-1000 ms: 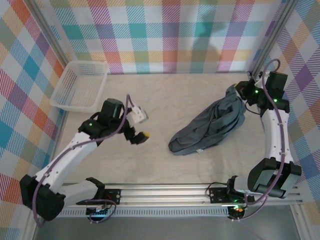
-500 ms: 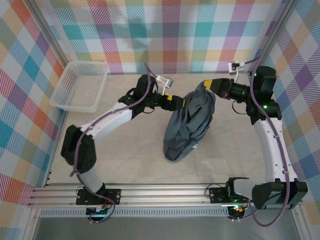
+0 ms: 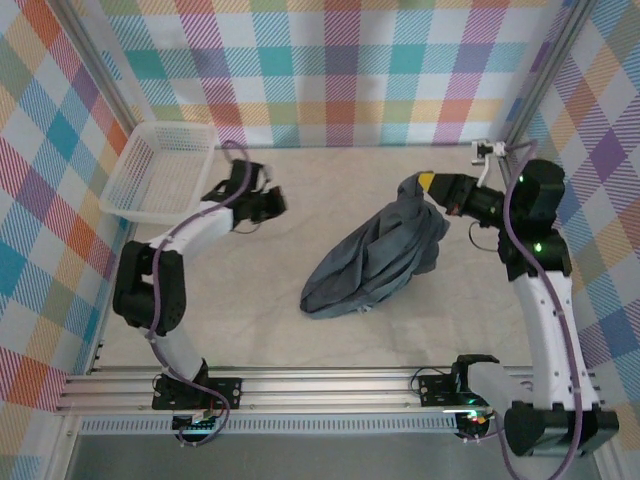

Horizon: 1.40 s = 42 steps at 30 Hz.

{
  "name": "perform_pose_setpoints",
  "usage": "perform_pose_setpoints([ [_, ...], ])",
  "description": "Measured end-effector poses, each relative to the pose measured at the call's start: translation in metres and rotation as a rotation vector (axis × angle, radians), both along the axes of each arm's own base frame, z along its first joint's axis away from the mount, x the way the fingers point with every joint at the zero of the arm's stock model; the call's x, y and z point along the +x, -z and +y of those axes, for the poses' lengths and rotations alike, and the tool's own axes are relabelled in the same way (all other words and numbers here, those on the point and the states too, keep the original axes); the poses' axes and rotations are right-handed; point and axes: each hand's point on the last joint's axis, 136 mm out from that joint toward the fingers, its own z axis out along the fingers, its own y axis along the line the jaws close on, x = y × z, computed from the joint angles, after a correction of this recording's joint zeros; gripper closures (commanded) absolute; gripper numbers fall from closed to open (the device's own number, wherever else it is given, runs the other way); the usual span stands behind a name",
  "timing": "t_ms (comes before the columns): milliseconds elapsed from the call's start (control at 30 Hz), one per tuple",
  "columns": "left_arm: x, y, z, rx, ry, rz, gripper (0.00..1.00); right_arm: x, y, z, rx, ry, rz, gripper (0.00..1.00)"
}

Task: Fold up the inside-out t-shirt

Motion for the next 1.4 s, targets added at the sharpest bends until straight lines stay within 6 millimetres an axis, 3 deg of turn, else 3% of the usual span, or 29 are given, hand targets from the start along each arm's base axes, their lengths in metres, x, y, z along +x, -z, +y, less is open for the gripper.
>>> perform_pose_setpoints([
  [67,-0.007,0.01,0.026,0.013,-0.04,0.031,1.0,-0.004,0.009,0.0,0.01,0.0,-0.007,1.0],
  [100,-0.013,0.011,0.022,-0.003,-0.008,0.033,0.99,-0.004,0.015,0.001,0.017,-0.008,0.001,1.0],
  [133,-0.02,0.009,0.011,-0.026,0.049,0.027,0.9,-0.003,0.02,0.002,0.023,-0.019,0.011,1.0],
  [200,-0.037,-0.003,-0.033,-0.072,0.242,-0.018,0.58,0.005,0.031,0.005,0.037,-0.042,0.052,1.0],
  [267,-0.06,-0.019,-0.086,-0.073,0.466,-0.09,0.39,0.013,0.037,0.007,0.046,-0.065,0.077,1.0],
  [400,-0.106,-0.055,-0.178,-0.078,0.823,-0.234,0.22,0.018,0.044,0.012,0.057,-0.111,0.102,1.0],
  [500,-0.094,-0.057,-0.205,-0.063,0.882,-0.285,0.15,0.016,0.039,0.017,0.061,-0.143,0.098,1.0],
  [533,-0.085,-0.051,-0.208,-0.055,0.876,-0.282,0.1,0.015,0.036,0.018,0.061,-0.151,0.092,1.0],
  [633,-0.063,-0.019,-0.22,-0.063,0.871,-0.225,0.08,0.01,0.028,0.021,0.062,-0.175,0.073,1.0],
  [700,-0.054,0.011,-0.227,-0.077,0.875,-0.167,0.09,0.009,0.027,0.023,0.062,-0.186,0.069,1.0],
  [767,-0.052,0.041,-0.232,-0.08,0.874,-0.101,0.18,0.008,0.027,0.024,0.062,-0.188,0.07,1.0],
  [800,-0.054,0.056,-0.233,-0.081,0.872,-0.067,0.35,0.008,0.027,0.024,0.062,-0.188,0.07,1.0],
  [867,-0.059,0.071,-0.236,-0.09,0.871,-0.023,0.99,0.008,0.027,0.024,0.062,-0.189,0.072,1.0],
  [967,-0.06,0.073,-0.239,-0.104,0.859,-0.024,1.0,0.008,0.03,0.024,0.055,-0.182,0.081,1.0],
  [1067,-0.048,0.065,-0.231,-0.105,0.779,-0.041,1.0,0.01,0.035,0.02,0.034,-0.137,0.087,1.0],
  [1167,-0.029,0.049,-0.193,-0.09,0.608,-0.032,1.0,0.01,0.033,0.012,0.006,-0.057,0.064,1.0],
  [1267,0.006,0.013,-0.113,-0.061,0.337,-0.063,1.0,0.005,0.026,-0.005,-0.03,0.086,-0.008,1.0],
  [1300,0.017,-0.002,-0.077,-0.048,0.232,-0.08,1.0,0.002,0.024,-0.015,-0.044,0.166,-0.037,1.0],
  [1400,0.032,-0.042,0.017,-0.014,-0.015,-0.131,1.0,-0.008,0.024,-0.045,-0.074,0.376,-0.074,1.0],
])
